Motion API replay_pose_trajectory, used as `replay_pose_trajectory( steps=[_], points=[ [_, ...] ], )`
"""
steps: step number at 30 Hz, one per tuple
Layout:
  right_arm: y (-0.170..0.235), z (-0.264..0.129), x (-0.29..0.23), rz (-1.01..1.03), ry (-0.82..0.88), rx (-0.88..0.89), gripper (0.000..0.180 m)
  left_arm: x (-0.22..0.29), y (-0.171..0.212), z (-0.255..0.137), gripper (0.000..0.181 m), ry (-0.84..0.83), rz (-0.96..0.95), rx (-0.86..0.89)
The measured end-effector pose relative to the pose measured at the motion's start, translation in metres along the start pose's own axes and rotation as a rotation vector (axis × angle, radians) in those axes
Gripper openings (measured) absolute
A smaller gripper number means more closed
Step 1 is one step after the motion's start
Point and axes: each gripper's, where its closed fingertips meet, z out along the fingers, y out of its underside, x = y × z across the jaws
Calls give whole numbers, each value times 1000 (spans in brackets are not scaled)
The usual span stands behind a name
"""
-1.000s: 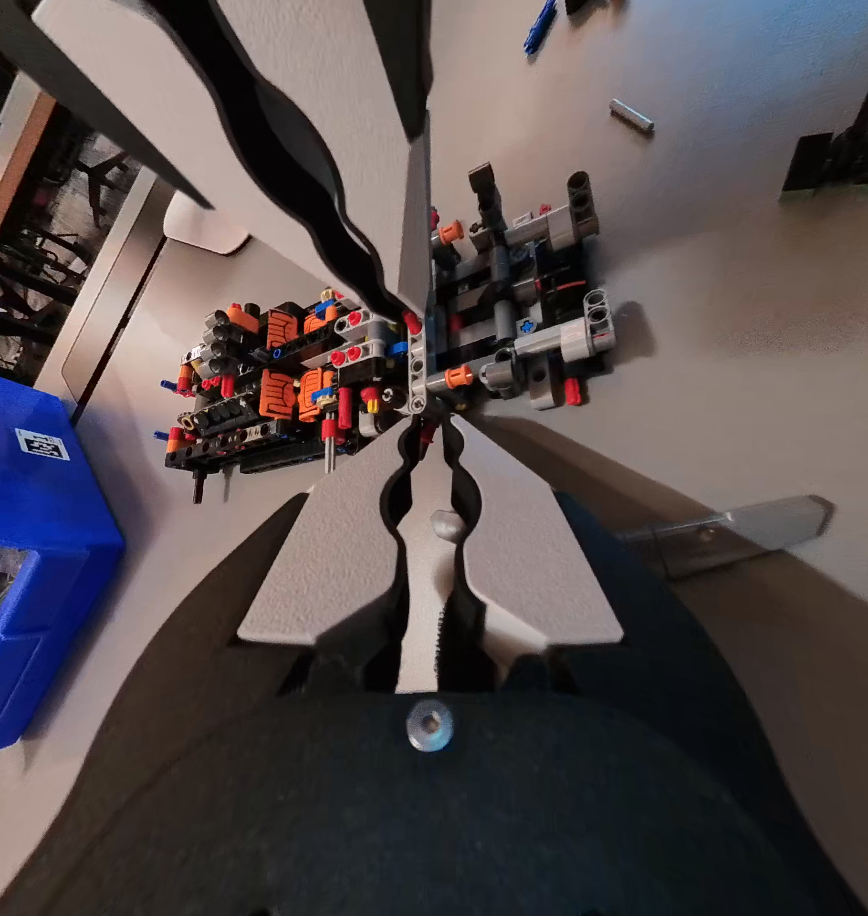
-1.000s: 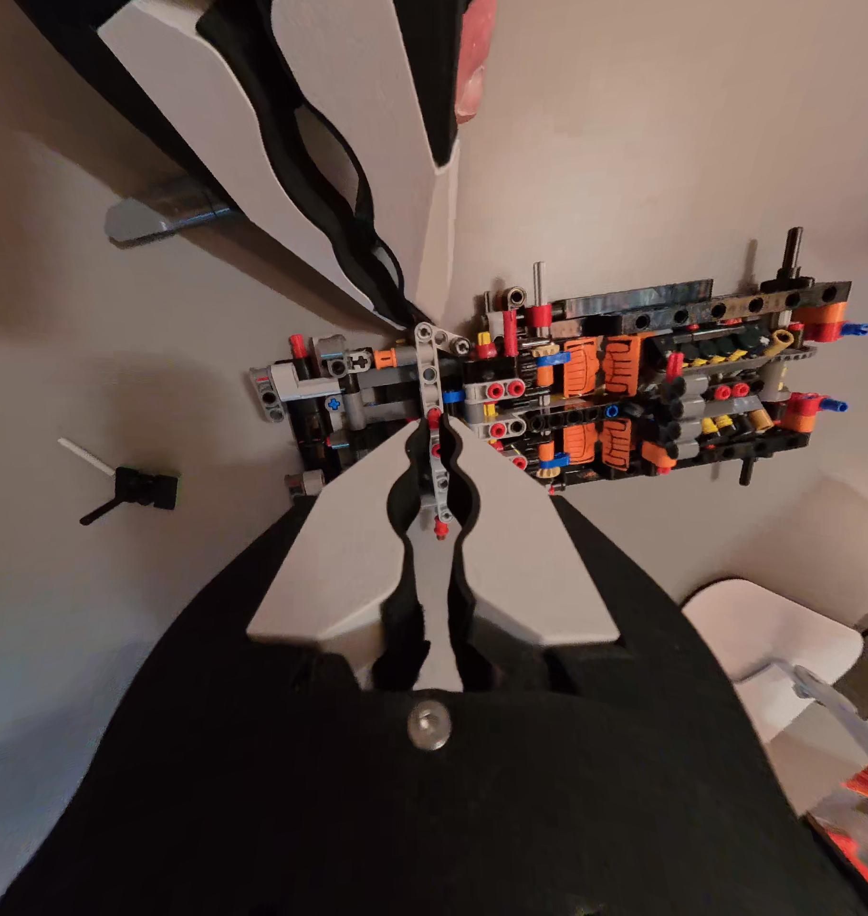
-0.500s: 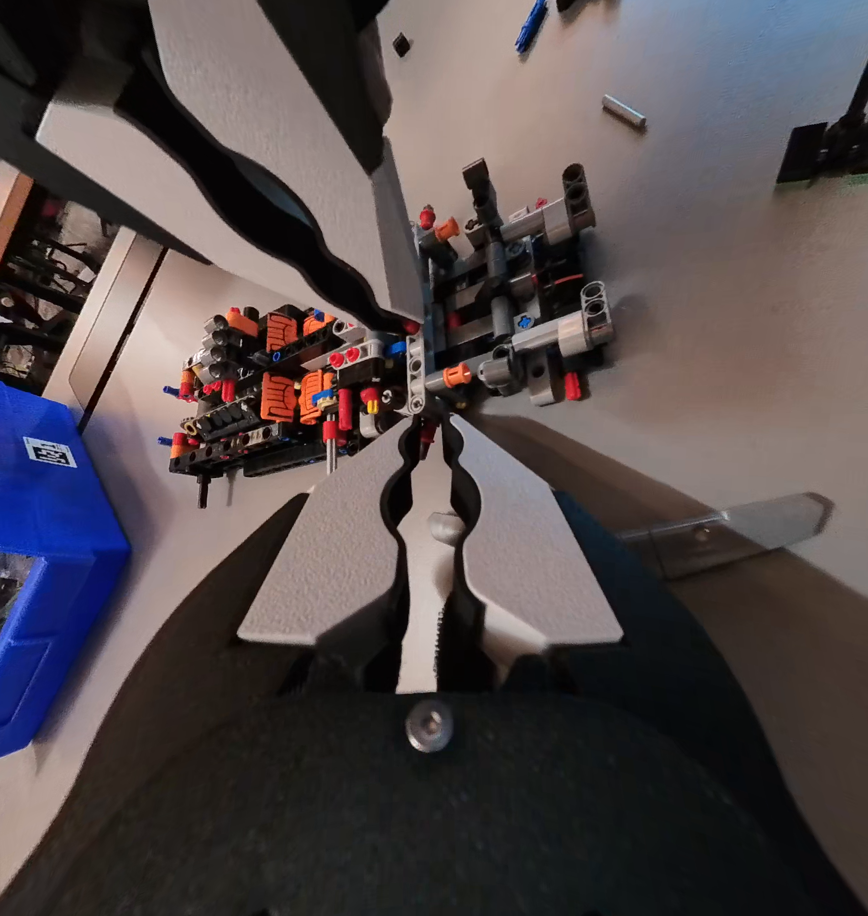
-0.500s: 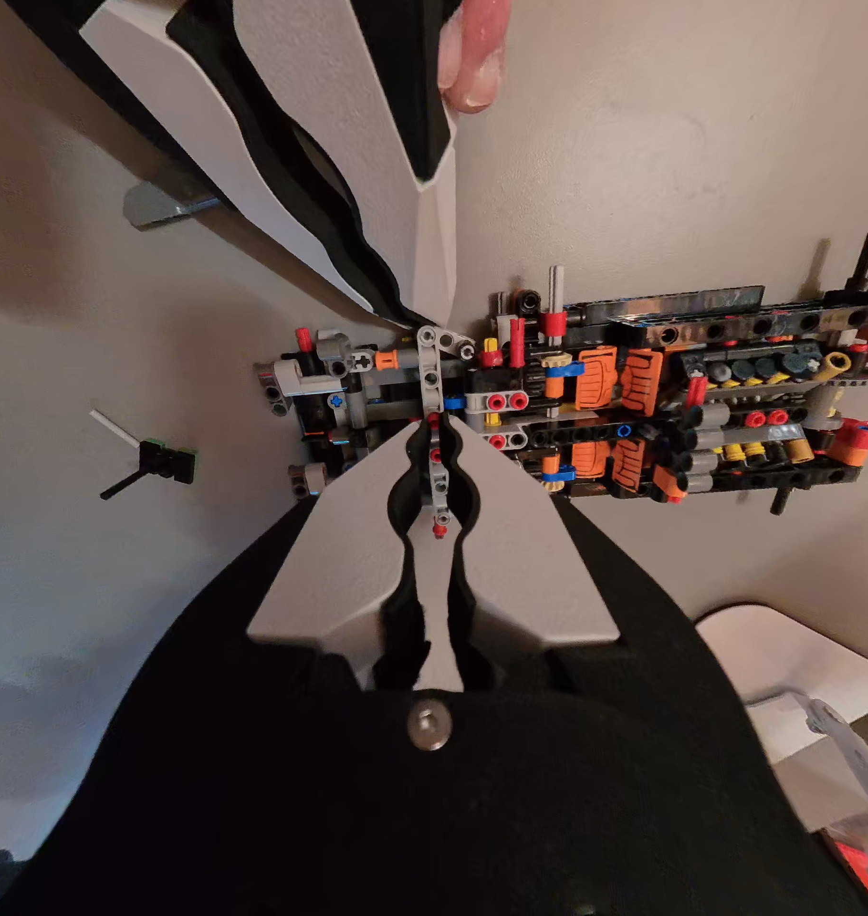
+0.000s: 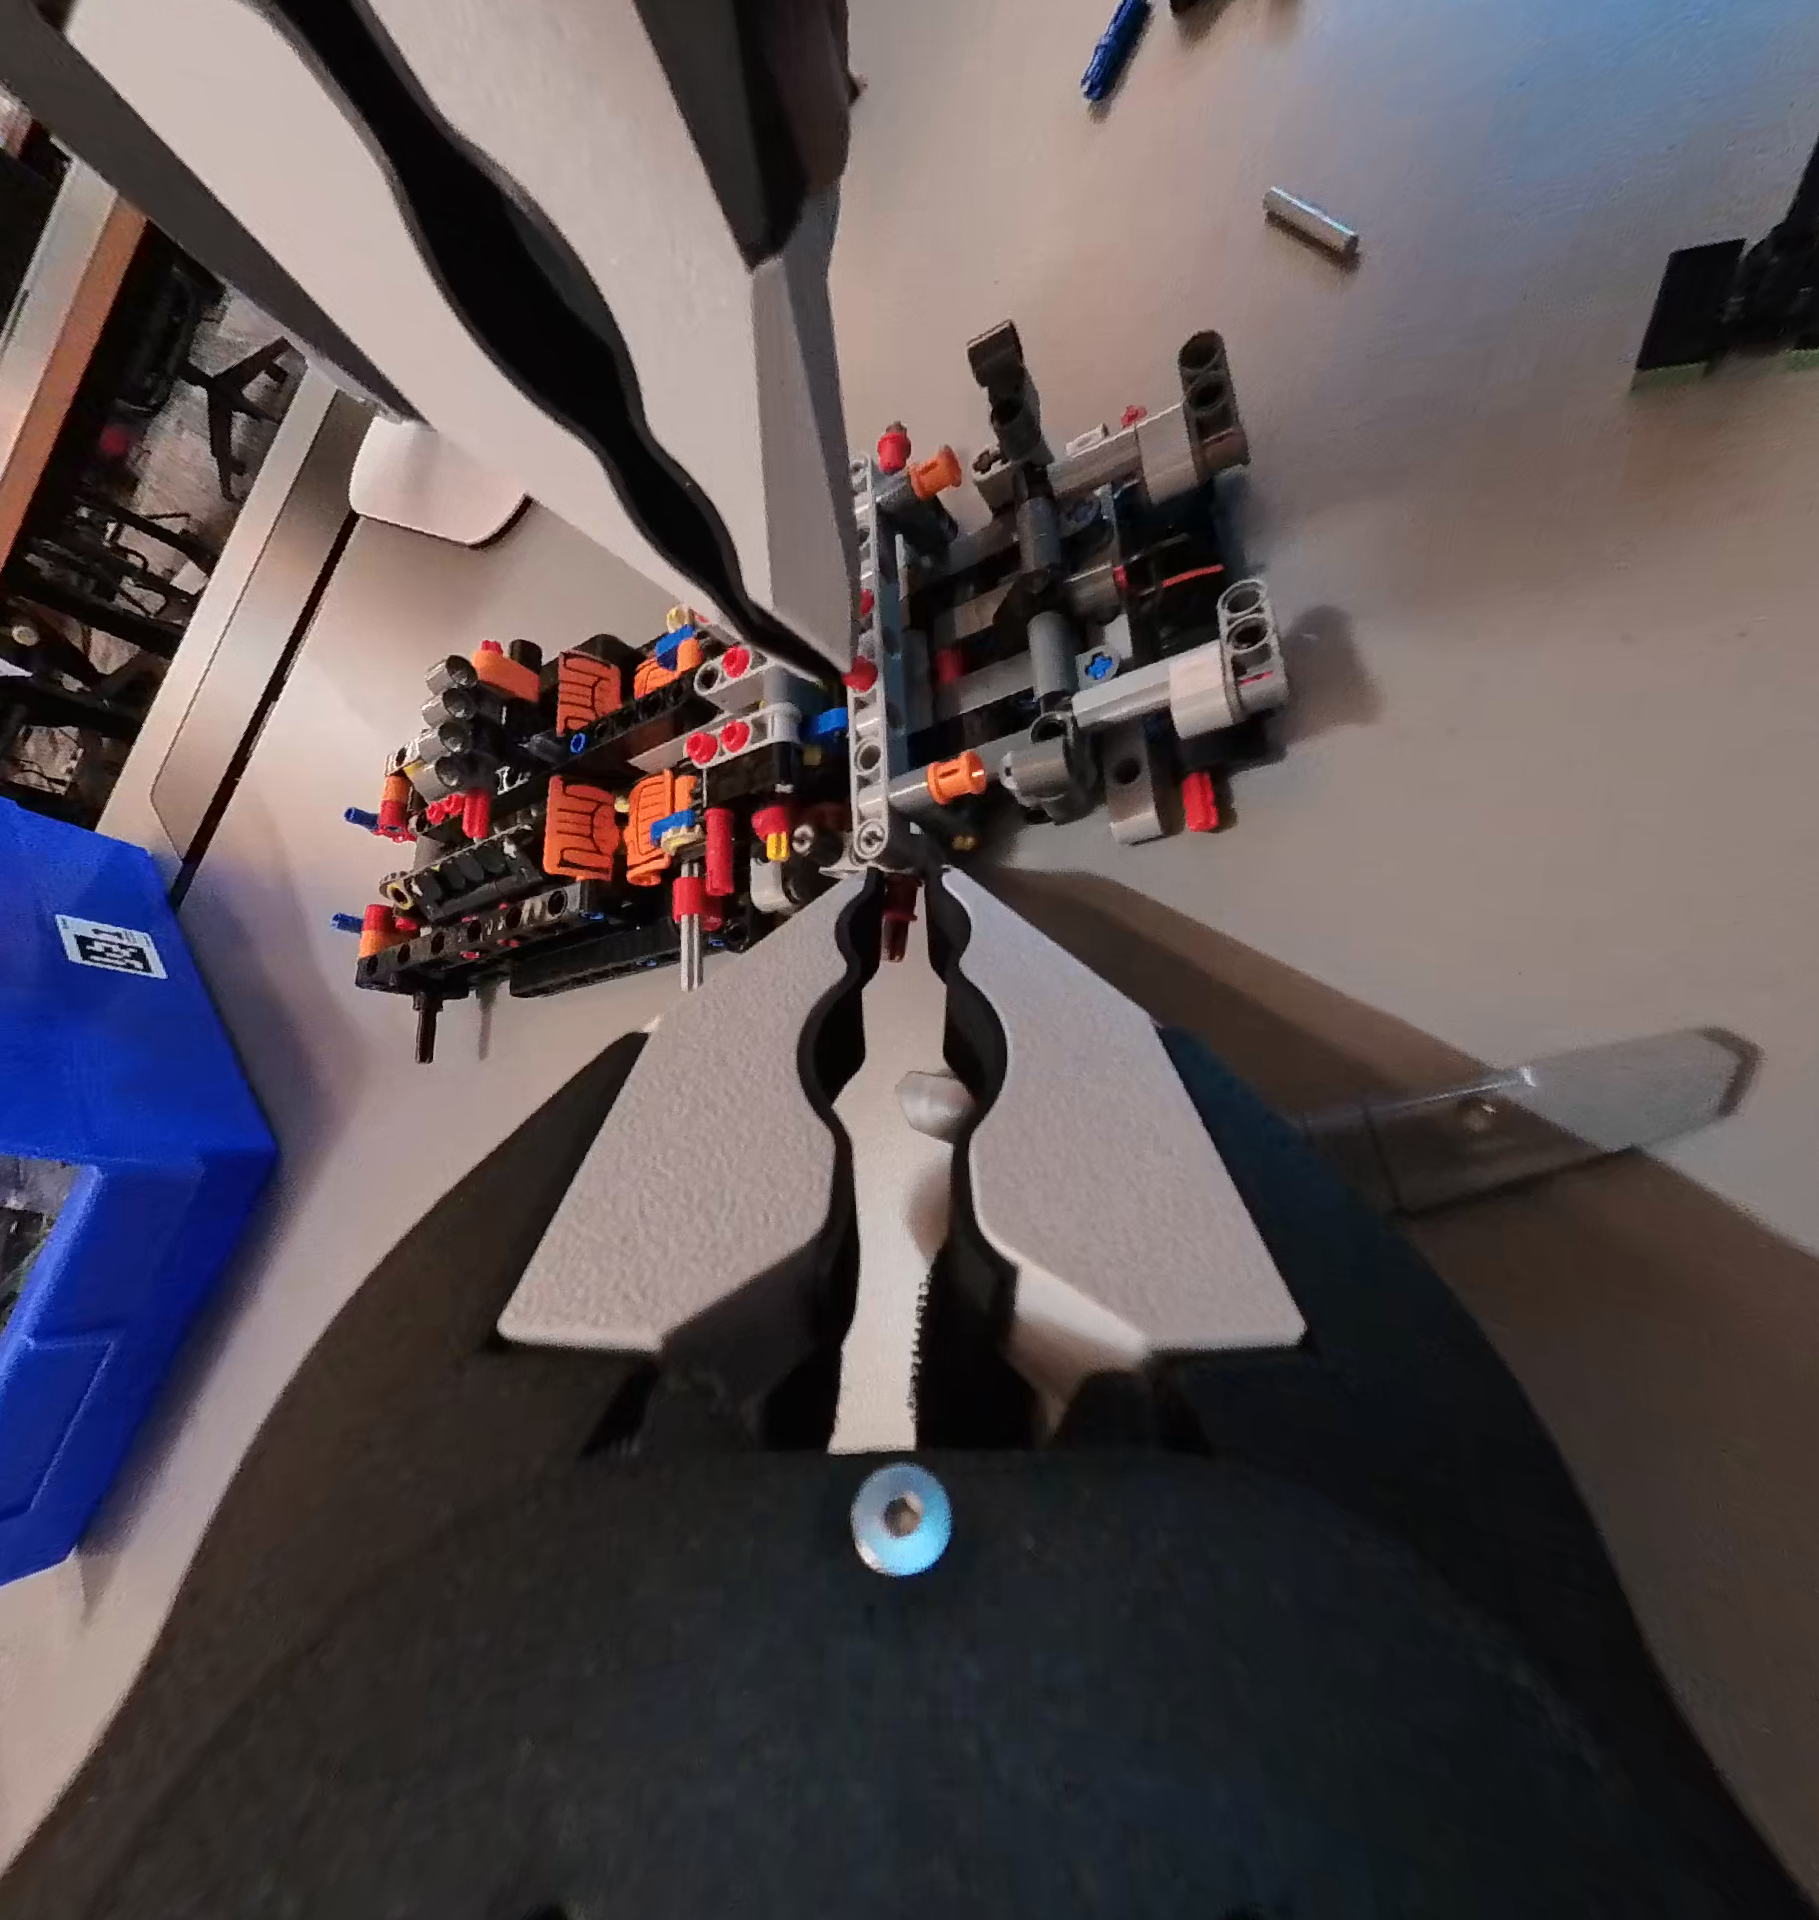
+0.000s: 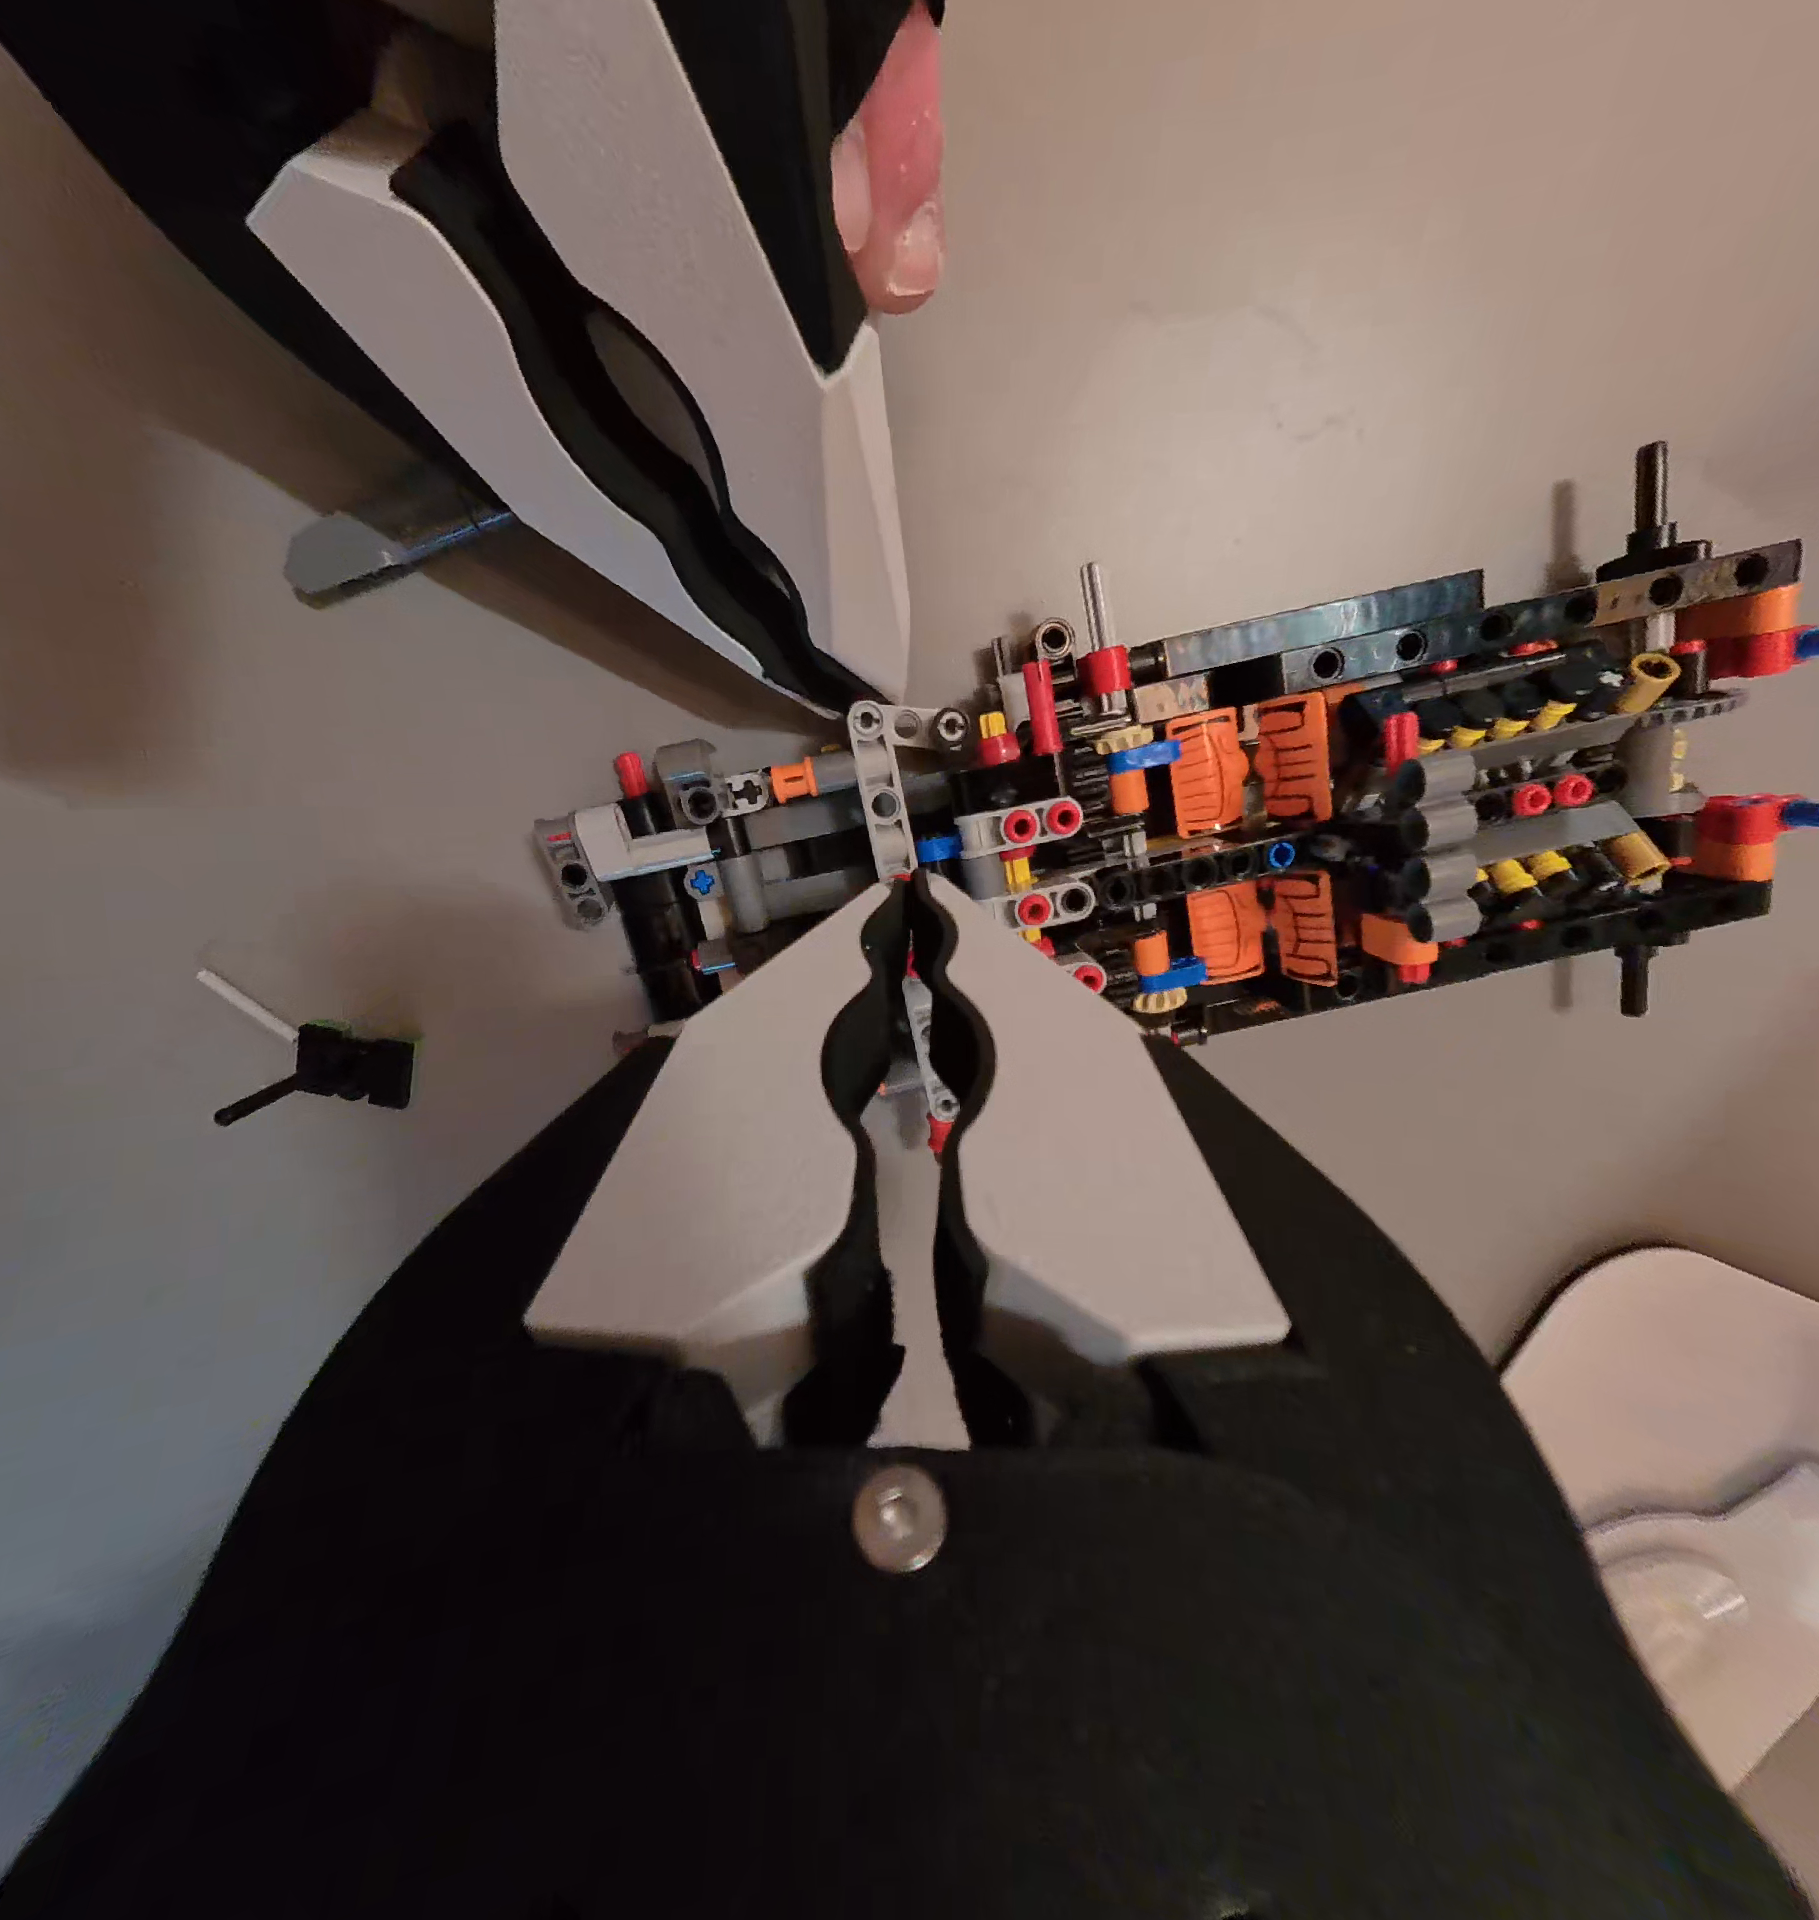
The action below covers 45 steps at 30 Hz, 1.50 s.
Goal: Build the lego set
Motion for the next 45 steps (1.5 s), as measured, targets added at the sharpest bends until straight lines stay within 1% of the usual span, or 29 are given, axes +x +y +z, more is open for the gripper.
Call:
replay_pose_trajectory(
  steps=[4, 8, 9, 12, 14, 16, 18, 22, 27, 31, 33, 35, 36, 37, 45],
  points=[
    [2, 4, -2, 0, -12, -21, 0, 1, 1, 1, 6, 5, 1, -3],
    [2, 2, 0, 38, -13, 2, 0, 0, -1, 0, 6, 0, 2, 6],
    [0, -5, 2, 55, 2, 31, 0, 0, -1, 0, 6, 2, 1, 6],
    [-8, -47, 6, 122, 64, 163, 0, -4, 0, -4, 10, -9, 0, 15],
    [0, -67, -4, 158, 108, 192, 0, -9, 0, -9, 12, -13, -11, 29],
    [13, -73, -25, 194, 123, 182, 7, -13, 0, -15, 14, -16, -27, 39],
    [27, -67, -52, 242, 114, 172, 13, -15, -3, -22, 15, -23, -48, 50],
    [45, -35, -105, 297, 52, 175, 21, -14, -16, -38, 15, -39, -50, 62],
    [51, -7, -128, 293, 81, 177, 29, 3, -32, -50, 14, -26, -8, 40],
    [44, 0, -125, 273, 116, 218, 20, 17, -38, -52, 14, -11, 14, 14],
    [45, 6, -125, 270, 111, 193, 22, 21, -37, -52, 14, -6, 19, 3],
    [43, 6, -125, 260, 115, 210, 18, 21, -34, -53, 14, -10, 19, -8],
    [43, 6, -125, 268, 115, 216, 15, 20, -33, -54, 14, -12, 11, -9],
    [42, 4, -124, 269, 118, 232, 2, 18, -31, -54, 13, -11, 0, -11],
    [42, 1, -123, 281, 108, 272, 3, 18, -24, -47, 14, 15, -38, -13]
  ],
)
